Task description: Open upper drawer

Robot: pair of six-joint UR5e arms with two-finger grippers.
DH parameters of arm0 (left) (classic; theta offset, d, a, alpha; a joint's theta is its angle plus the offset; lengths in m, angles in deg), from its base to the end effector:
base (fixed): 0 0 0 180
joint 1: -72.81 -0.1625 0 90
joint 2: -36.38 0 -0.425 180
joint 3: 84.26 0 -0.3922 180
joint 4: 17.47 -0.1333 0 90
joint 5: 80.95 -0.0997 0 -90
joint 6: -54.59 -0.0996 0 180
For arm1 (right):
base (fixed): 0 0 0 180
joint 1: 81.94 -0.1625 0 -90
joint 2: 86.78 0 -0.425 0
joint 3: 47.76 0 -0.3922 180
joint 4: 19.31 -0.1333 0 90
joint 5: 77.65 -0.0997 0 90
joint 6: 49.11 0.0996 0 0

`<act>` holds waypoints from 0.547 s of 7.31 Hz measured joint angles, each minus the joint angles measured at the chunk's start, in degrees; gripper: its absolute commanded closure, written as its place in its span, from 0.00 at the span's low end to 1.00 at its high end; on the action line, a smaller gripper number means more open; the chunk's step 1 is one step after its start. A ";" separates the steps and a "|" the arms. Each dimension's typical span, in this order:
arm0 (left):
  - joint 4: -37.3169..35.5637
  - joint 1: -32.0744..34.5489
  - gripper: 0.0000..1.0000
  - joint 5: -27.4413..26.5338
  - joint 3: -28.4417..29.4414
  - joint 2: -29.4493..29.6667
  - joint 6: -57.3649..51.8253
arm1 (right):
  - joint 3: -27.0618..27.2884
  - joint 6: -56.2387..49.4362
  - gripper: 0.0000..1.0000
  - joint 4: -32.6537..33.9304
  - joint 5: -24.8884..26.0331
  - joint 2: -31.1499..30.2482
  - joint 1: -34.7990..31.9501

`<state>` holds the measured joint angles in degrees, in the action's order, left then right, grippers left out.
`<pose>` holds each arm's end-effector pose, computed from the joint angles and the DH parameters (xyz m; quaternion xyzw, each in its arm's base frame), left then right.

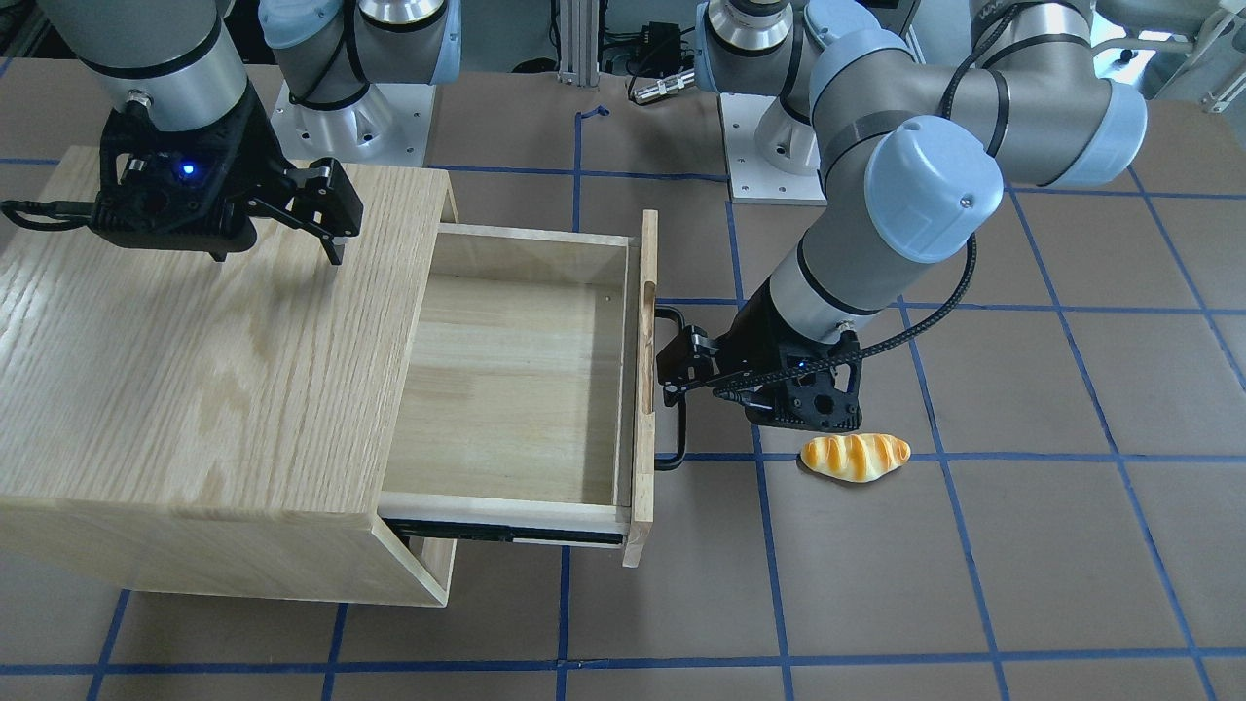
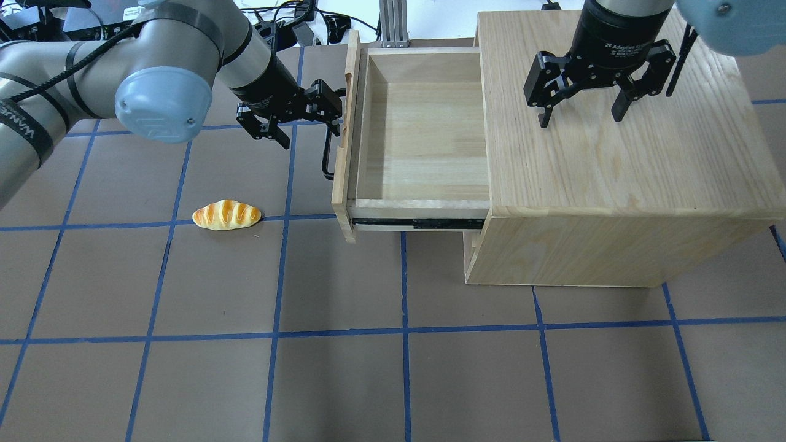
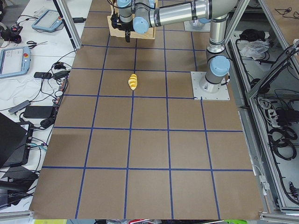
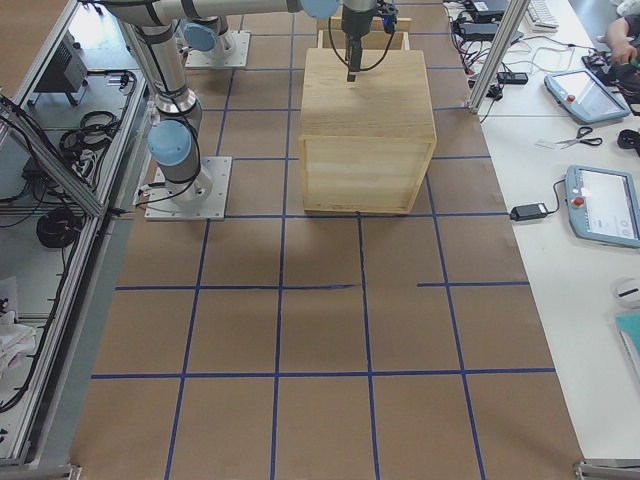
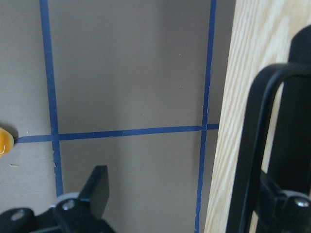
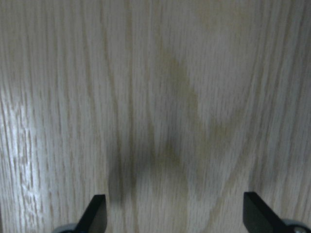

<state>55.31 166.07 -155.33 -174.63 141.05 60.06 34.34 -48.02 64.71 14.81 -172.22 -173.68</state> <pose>-0.1934 -0.5796 0.3798 0.0165 -0.9904 0.0085 0.1369 0.1448 -0.5162 0.5050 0.0062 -0.9995 -0.0225 0.0220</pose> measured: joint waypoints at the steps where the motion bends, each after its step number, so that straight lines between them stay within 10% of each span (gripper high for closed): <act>1: 1.56 -0.05 0.00 -0.06 0.37 -0.76 -0.01 | 0.01 -0.02 0.00 0.00 0.00 0.00 0.02; 4: 7.88 -0.20 0.00 -5.35 1.44 -4.67 -0.73 | 0.02 0.02 0.00 0.00 0.00 0.00 0.02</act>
<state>63.19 165.87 -160.68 -173.19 136.38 59.32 34.36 -48.00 64.71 14.81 -172.22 -173.66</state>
